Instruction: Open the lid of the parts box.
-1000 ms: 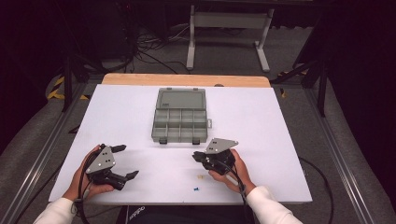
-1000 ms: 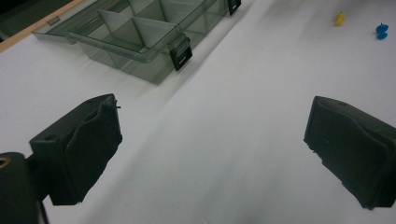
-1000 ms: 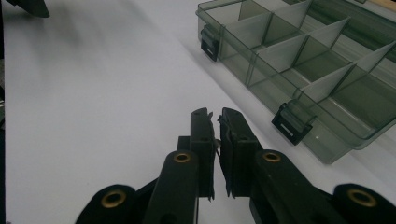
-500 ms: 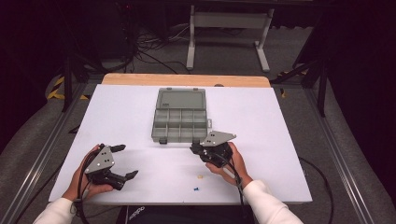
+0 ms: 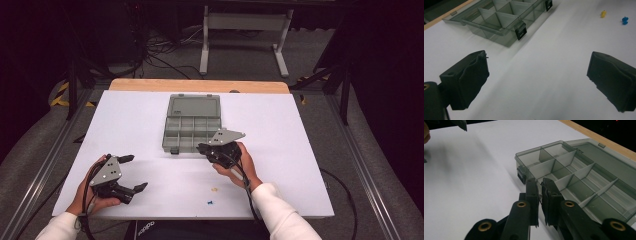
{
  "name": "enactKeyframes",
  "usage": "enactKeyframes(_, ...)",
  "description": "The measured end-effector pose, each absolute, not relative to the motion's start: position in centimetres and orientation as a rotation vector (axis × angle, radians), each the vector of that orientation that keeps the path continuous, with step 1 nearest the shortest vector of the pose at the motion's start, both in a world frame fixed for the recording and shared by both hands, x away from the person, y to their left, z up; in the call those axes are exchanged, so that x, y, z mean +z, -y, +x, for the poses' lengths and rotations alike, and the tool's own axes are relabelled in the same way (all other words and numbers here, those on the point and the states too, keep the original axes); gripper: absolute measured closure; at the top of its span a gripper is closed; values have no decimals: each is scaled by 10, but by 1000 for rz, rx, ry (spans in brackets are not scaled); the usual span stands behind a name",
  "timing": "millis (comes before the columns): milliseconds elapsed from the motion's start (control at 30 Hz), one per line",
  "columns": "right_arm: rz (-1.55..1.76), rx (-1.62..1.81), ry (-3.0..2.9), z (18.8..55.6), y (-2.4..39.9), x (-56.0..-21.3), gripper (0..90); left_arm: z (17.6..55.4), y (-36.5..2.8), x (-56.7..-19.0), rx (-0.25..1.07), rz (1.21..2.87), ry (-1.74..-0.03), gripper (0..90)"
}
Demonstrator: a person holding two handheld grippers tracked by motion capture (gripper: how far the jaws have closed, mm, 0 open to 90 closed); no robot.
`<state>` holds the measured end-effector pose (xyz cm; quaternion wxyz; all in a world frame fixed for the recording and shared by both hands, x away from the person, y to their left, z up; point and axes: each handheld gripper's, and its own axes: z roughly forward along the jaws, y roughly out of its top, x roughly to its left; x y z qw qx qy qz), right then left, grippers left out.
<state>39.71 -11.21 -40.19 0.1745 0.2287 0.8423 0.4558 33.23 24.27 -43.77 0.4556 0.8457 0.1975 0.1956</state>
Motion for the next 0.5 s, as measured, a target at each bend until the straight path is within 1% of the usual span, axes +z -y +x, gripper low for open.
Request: enactKeyframes(500,685,1280,-2385,422,95,-400,838,331,-245,-436,480,2076,-487,44)
